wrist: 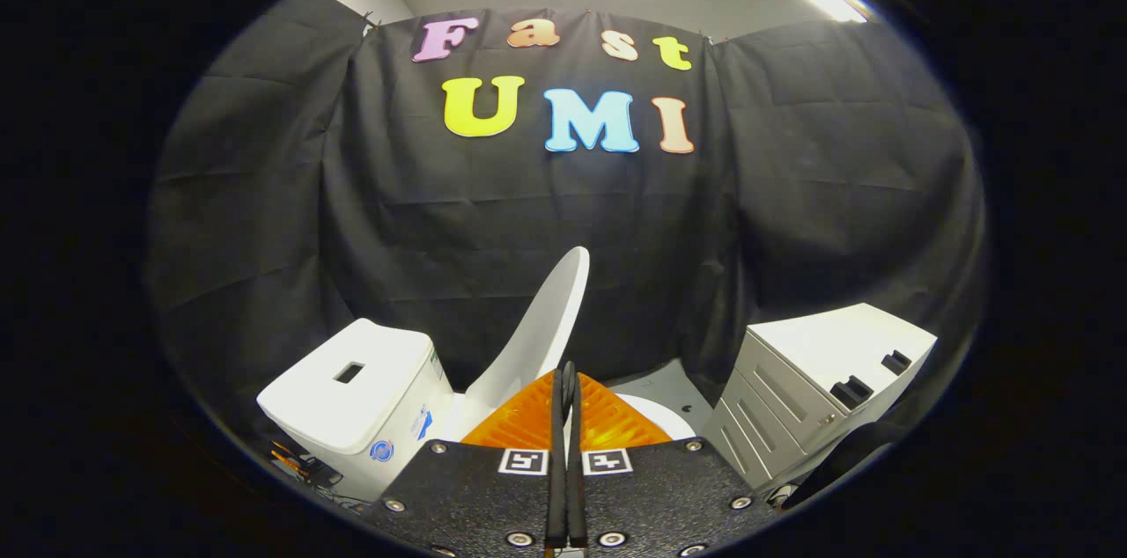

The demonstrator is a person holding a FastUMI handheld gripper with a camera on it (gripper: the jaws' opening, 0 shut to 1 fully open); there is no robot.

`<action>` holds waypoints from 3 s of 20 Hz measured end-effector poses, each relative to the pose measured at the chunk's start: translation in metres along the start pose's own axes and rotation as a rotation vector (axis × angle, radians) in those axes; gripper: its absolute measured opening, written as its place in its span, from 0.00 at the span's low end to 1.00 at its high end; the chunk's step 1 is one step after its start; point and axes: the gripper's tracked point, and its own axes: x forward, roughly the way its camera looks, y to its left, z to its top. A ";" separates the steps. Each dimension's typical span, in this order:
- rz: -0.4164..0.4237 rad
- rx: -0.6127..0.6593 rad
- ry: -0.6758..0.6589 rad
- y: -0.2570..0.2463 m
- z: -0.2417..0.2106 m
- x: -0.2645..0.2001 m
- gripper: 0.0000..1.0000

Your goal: Open the toilet lid.

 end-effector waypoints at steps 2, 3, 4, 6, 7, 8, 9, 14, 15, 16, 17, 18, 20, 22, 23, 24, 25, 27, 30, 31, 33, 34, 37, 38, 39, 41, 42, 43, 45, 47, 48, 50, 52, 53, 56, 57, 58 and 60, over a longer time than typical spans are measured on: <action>0.014 -0.023 -0.043 0.012 0.006 -0.001 0.00; 0.030 -0.035 -0.060 0.019 0.009 -0.001 0.00; 0.045 -0.043 -0.075 0.027 0.012 0.000 0.00; 0.067 -0.049 -0.087 0.041 0.016 -0.002 0.00; 0.073 -0.050 -0.088 0.046 0.018 -0.003 0.00; 0.080 -0.046 -0.091 0.053 0.020 -0.004 0.00; 0.089 -0.053 -0.095 0.059 0.022 -0.005 0.00; 0.116 -0.082 -0.113 0.084 0.027 -0.007 0.00; 0.126 -0.085 -0.117 0.089 0.028 -0.008 0.00; 0.133 -0.092 -0.122 0.095 0.030 -0.007 0.00; 0.137 -0.104 -0.124 0.100 0.031 -0.008 0.00; 0.144 -0.113 -0.129 0.106 0.032 -0.009 0.00; 0.164 -0.114 -0.136 0.120 0.032 -0.010 0.00; 0.184 -0.117 -0.141 0.131 0.032 -0.014 0.00; 0.190 -0.120 -0.143 0.134 0.032 -0.016 0.00; 0.197 -0.122 -0.145 0.139 0.032 -0.018 0.00; 0.206 -0.121 -0.148 0.144 0.032 -0.019 0.00; 0.222 -0.124 -0.154 0.154 0.034 -0.018 0.00; 0.253 -0.119 -0.153 0.175 0.035 -0.018 0.00; 0.268 -0.114 -0.151 0.181 0.034 -0.019 0.00; 0.295 -0.109 -0.144 0.194 0.035 -0.020 0.00; 0.307 -0.109 -0.141 0.200 0.035 -0.019 0.00; 0.342 -0.128 -0.136 0.220 0.033 -0.024 0.00; 0.354 -0.140 -0.135 0.227 0.032 -0.024 0.00; 0.368 -0.149 -0.135 0.231 0.030 -0.025 0.00; 0.394 -0.139 -0.132 0.241 0.027 -0.025 0.00; 0.407 -0.135 -0.133 0.244 0.028 -0.025 0.00; 0.419 -0.131 -0.131 0.246 0.029 -0.026 0.00; 0.438 -0.120 -0.134 0.246 0.029 -0.027 0.00; 0.447 -0.109 -0.130 0.242 0.030 -0.028 0.00; 0.457 -0.101 -0.130 0.240 0.031 -0.029 0.01; 0.482 -0.066 -0.125 0.233 0.034 -0.030 0.09; 0.539 0.003 -0.116 0.231 0.037 -0.033 0.15; 0.545 0.028 -0.118 0.222 0.041 -0.033 0.21; 0.556 0.091 -0.144 0.194 0.061 -0.040 0.61; 0.557 0.111 -0.165 0.182 0.071 -0.041 0.78; 0.558 0.126 -0.189 0.169 0.081 -0.043 0.94; 0.542 0.124 -0.232 0.138 0.098 -0.043 0.95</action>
